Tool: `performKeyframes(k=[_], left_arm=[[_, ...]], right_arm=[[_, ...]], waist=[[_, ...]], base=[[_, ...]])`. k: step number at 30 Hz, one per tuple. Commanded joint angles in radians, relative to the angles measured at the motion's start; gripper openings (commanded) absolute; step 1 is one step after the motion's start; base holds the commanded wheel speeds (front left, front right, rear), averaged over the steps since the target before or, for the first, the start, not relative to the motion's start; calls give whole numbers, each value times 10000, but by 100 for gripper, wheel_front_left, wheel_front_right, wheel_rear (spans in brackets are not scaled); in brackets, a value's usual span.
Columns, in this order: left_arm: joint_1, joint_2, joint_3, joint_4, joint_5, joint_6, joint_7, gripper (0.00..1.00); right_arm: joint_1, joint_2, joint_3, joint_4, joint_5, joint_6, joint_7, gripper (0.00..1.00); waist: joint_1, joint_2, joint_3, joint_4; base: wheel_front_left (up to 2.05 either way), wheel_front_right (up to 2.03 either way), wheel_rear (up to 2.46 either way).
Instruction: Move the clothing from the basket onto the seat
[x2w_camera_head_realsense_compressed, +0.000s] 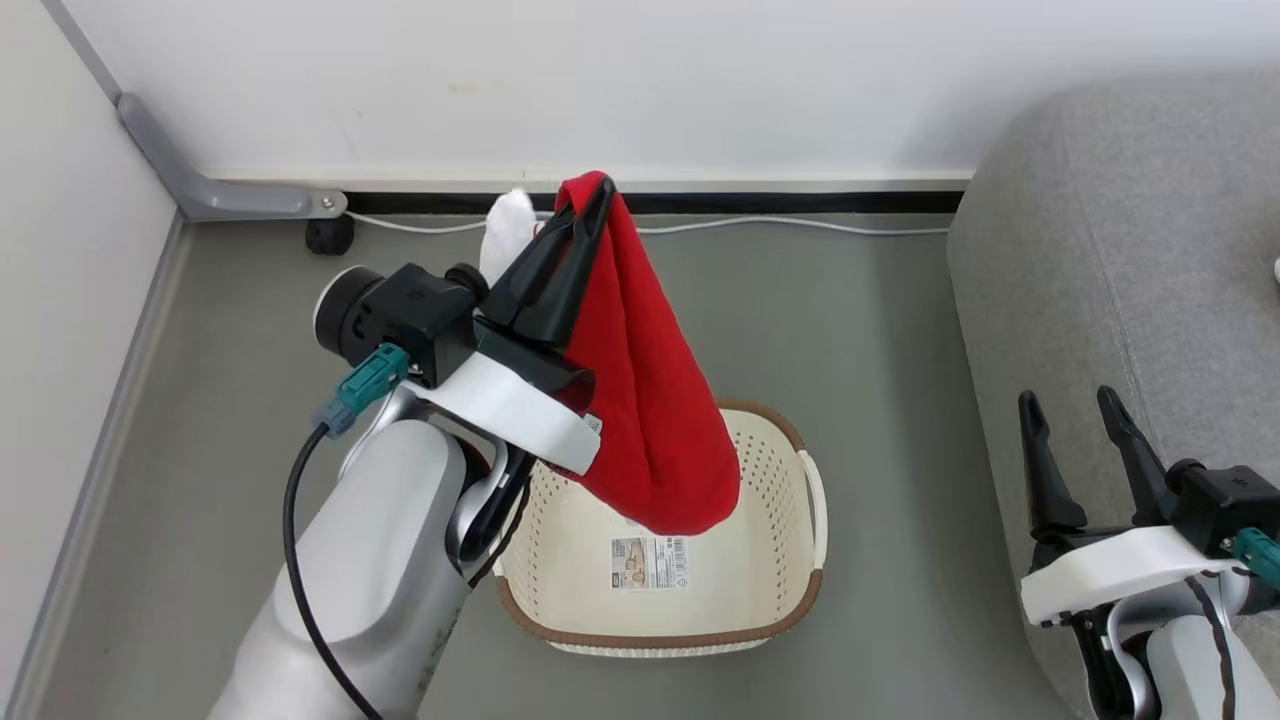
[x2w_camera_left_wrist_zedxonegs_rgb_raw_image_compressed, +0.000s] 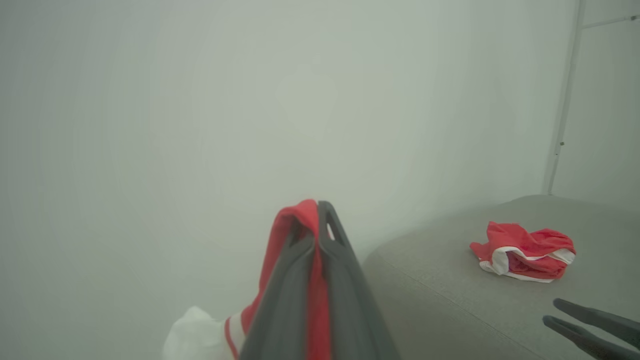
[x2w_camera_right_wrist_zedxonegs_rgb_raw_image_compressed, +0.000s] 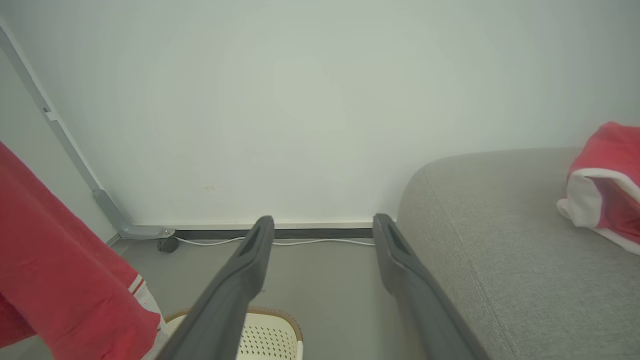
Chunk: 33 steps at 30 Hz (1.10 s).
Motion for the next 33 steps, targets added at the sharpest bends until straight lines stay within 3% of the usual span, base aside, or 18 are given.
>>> performKeyframes(k=[1, 19, 25, 33], left_arm=[[-596, 216, 240, -422, -94, -11, -61, 0], [-1119, 290, 14, -951, -331, -11, -61, 0], [-1146, 216, -18, -1019, -285, -11, -61, 0], [-1075, 117, -79, -1052, -271, -11, -61, 0]], right_arm=[[39, -98, 201, -205, -37, 40, -59, 100], [179, 47, 512, -332, -47, 40, -59, 100], [-330, -135, 1587, -1000, 303, 40, -59, 100], [-1550, -962, 4188, -1637, 1191, 40, -59, 100]], waist=[[0, -1, -101, 70], [0, -1, -263, 217], [0, -1, -226, 188], [0, -1, -175, 132]], base=[[0, 0, 0], [0, 0, 0], [0, 0, 0], [0, 0, 0]])
